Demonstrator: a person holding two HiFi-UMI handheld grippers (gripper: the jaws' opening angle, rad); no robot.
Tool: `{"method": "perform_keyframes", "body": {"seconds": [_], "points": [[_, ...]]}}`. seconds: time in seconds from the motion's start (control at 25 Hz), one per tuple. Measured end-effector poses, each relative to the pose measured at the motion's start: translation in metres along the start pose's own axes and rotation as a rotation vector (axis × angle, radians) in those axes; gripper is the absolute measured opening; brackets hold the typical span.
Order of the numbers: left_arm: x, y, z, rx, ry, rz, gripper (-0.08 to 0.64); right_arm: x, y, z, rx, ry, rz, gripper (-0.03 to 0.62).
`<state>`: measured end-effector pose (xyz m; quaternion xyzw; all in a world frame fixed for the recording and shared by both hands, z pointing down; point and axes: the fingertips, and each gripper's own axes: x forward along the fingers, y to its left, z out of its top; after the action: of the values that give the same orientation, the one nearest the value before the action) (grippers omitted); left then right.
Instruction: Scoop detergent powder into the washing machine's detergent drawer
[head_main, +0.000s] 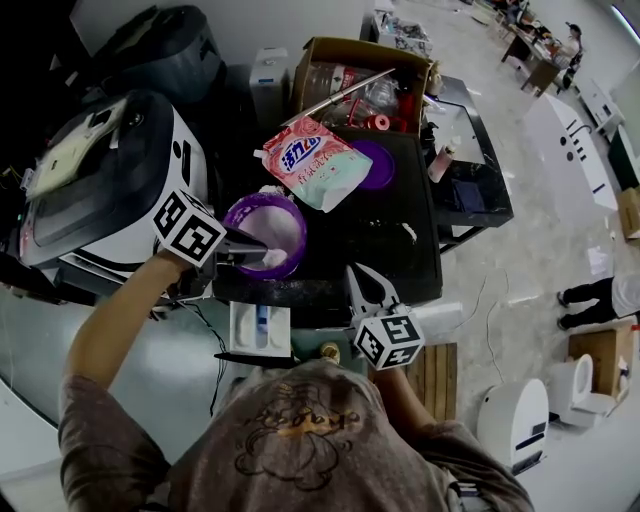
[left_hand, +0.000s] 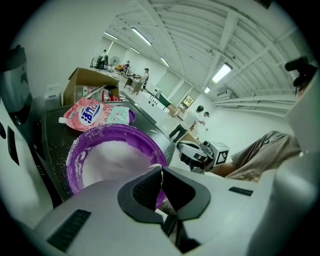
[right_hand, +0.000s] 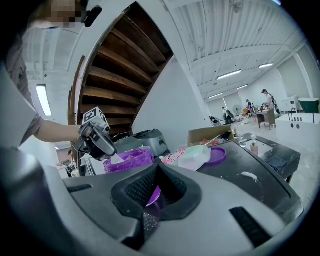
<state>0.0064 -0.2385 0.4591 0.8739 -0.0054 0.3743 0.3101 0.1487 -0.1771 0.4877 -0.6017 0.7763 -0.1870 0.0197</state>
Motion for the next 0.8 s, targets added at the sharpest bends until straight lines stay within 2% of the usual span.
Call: {"method": "perform_keyframes", "body": {"seconds": [0.2, 0.8], "points": [[-0.009, 0.003, 0.002, -0.105, -0.092, -0.038, 0.023, 0.003, 0.003, -0.001, -0.003, 0.006, 0.008, 0.000], [-0.044, 0.009, 0.018, -0.267, -0.404, -0.050, 0.024, 0.009, 0.010, -0.001, -0.022, 0.017, 0.029, 0.000]]}}
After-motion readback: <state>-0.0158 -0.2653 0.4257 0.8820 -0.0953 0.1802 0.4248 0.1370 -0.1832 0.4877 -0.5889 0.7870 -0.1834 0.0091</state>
